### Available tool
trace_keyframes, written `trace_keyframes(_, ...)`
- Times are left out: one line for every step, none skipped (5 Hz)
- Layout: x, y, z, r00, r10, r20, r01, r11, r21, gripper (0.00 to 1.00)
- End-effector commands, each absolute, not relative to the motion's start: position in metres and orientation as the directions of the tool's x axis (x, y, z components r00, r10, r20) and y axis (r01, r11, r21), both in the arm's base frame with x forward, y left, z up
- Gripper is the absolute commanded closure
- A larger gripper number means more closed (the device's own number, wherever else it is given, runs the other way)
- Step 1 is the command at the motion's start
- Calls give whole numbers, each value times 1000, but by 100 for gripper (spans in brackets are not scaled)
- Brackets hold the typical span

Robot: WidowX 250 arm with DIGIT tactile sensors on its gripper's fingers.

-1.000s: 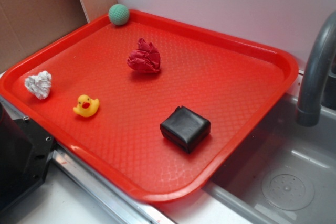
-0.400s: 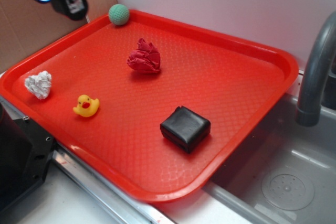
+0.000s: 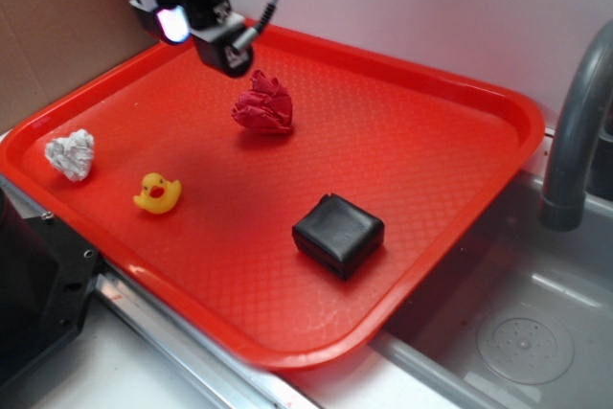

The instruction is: Grab the red paper.

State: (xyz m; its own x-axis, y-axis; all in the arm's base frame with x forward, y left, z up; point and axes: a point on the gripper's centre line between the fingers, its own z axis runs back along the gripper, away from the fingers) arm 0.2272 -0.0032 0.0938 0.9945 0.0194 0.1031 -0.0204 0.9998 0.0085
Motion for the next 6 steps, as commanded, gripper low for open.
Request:
trace_keyframes(275,-12,27,986,-49,158,52,998,-17,0)
trace_keyframes(278,-13,12,988,-28,154,29,1000,-4,100)
trace_keyframes(278,-11,12,991,-21,132,22,1000,-7,100)
trace_keyframes(271,-8,41,996,-32,87,33,999,-4,100)
trace_keyframes(242,6,91,999,14,36,-13,1000,-28,100)
trace_keyframes(212,13,140,997,56,45,-54,997,-49,100)
